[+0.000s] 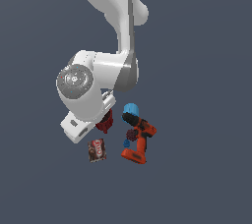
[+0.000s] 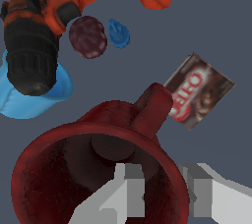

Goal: Pick up a designated object from a clutter of objects.

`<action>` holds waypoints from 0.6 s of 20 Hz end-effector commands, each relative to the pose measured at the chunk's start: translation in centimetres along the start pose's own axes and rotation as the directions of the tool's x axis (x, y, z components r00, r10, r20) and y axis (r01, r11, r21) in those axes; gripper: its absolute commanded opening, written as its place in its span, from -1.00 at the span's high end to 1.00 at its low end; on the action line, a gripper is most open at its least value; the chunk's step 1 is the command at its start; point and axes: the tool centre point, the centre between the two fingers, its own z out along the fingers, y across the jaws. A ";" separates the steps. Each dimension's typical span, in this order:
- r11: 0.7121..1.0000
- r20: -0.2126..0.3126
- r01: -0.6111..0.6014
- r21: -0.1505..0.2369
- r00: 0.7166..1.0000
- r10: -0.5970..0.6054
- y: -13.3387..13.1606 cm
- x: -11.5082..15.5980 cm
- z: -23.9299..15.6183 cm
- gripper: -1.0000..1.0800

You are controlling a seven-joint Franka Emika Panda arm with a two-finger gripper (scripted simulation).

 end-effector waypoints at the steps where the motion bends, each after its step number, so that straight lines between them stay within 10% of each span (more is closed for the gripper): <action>1: 1.000 -0.002 -0.001 -0.003 1.000 0.001 0.4 -1.2 -2.6 1.00; 12: 1.000 -0.002 -0.001 -0.002 1.000 0.001 2.3 -6.7 -13.9 1.00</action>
